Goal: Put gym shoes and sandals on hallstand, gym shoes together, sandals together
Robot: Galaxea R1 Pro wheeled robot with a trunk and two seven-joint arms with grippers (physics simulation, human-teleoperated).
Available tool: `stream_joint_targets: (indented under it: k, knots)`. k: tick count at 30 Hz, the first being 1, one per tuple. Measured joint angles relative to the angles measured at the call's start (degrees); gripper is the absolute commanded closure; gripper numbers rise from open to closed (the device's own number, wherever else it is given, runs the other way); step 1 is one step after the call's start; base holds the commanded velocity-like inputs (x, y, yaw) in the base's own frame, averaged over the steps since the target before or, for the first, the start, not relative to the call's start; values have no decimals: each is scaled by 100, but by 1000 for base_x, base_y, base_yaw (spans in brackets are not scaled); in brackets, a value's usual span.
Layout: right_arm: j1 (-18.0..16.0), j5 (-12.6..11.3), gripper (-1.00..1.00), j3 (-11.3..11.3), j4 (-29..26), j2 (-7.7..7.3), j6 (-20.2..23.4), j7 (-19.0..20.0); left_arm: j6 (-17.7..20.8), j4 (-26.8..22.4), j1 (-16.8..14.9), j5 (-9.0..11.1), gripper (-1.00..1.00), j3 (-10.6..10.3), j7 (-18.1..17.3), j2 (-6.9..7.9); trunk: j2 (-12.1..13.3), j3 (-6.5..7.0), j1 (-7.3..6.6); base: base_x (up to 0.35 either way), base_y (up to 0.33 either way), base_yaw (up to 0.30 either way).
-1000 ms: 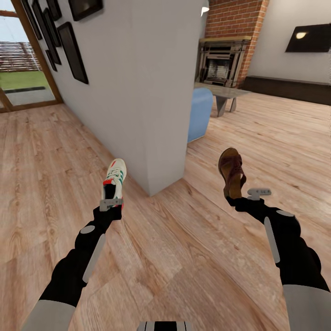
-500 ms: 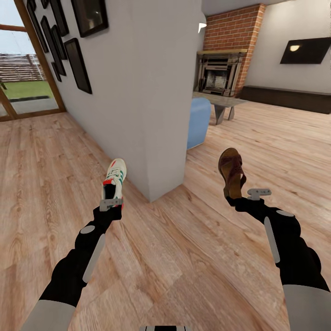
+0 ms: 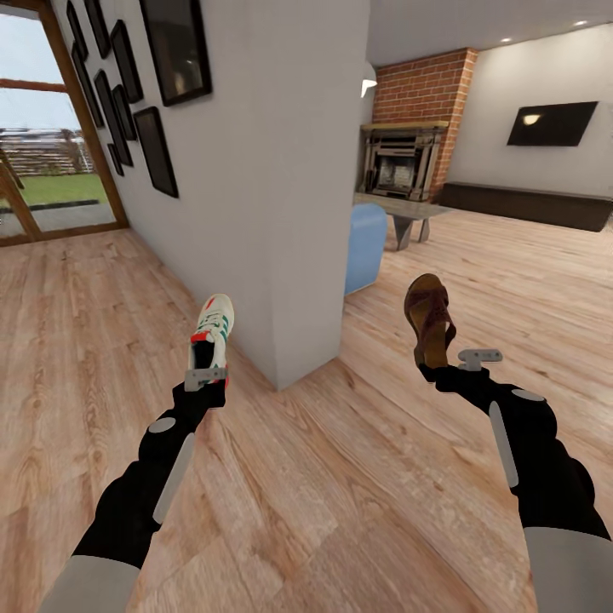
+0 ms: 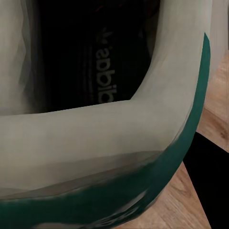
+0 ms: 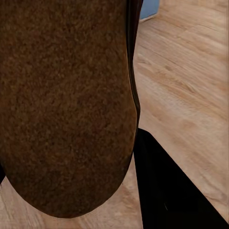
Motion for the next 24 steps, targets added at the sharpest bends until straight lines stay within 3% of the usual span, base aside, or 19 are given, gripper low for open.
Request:
stream_joint_targets:
  k: [18, 24]
  knots:
    - [0, -1, 100, 0, 0, 0, 0, 0, 1, 8, 0, 5, 100, 0, 0, 0, 20, 503, -39, 0, 0, 0]
    - [1, 3, 100, 0, 1, 0, 0, -1, 2, 9, 0, 8, 100, 0, 0, 0, 21, 560, -38, 0, 0, 0]
